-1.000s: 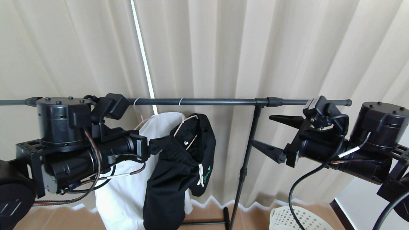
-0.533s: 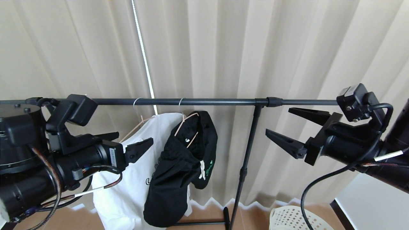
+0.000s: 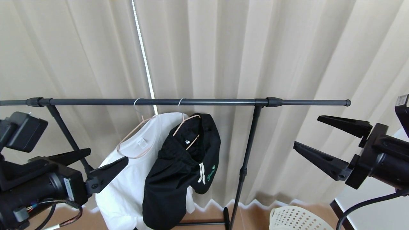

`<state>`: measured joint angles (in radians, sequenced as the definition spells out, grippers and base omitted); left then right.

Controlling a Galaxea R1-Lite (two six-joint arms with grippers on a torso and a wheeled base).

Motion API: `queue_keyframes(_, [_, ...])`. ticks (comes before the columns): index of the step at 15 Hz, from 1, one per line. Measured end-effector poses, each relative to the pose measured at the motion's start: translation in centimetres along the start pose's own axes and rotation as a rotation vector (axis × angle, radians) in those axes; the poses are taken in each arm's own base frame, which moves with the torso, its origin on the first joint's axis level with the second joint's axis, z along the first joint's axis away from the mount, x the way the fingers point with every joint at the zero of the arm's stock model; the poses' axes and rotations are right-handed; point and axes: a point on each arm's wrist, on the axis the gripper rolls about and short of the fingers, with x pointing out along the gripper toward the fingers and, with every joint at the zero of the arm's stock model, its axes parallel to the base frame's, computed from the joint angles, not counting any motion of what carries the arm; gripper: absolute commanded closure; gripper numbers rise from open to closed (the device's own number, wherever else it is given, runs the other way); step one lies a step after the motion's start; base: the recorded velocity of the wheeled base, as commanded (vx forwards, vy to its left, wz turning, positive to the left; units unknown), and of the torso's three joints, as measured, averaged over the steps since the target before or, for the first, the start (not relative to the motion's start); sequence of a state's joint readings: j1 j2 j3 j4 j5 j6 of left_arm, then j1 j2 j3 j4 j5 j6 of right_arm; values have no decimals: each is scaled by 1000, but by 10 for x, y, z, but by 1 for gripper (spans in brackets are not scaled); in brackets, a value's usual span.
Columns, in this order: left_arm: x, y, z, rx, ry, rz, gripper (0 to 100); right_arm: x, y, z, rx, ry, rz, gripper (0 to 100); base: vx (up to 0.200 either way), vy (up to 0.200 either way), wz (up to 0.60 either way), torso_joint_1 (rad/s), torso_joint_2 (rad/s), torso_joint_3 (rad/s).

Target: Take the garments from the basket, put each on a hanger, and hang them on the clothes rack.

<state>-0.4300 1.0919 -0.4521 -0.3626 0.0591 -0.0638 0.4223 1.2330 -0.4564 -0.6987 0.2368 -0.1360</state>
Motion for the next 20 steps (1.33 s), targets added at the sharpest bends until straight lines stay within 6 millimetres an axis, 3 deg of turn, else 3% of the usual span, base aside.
queue_keyframes(4, [-38, 3, -12, 0, 13, 2, 0, -21, 5, -2, 3, 15, -7, 0, 0, 0, 0, 0, 0, 0])
queue_keyframes(8, [-69, 8, -50, -3, 2, 18, 0, -46, 14, -17, 4, 48, -64, 0, 0, 0, 0, 0, 0, 0])
queue_keyframes(14, [-90, 14, -122, -4, 42, 30, 0, -120, 39, -65, 22, 195, -18, 0, 0, 0, 0, 0, 0, 0])
queue_keyframes(17, [-99, 15, -141, -1, 62, 42, 0, -161, 50, -98, 33, 241, -32, 0, 0, 0, 0, 0, 0, 0])
queue_keyframes(20, [-106, 18, -144, 6, 4, 190, 0, -178, 58, -120, 51, 211, -180, 0, 0, 0, 0, 0, 0, 0])
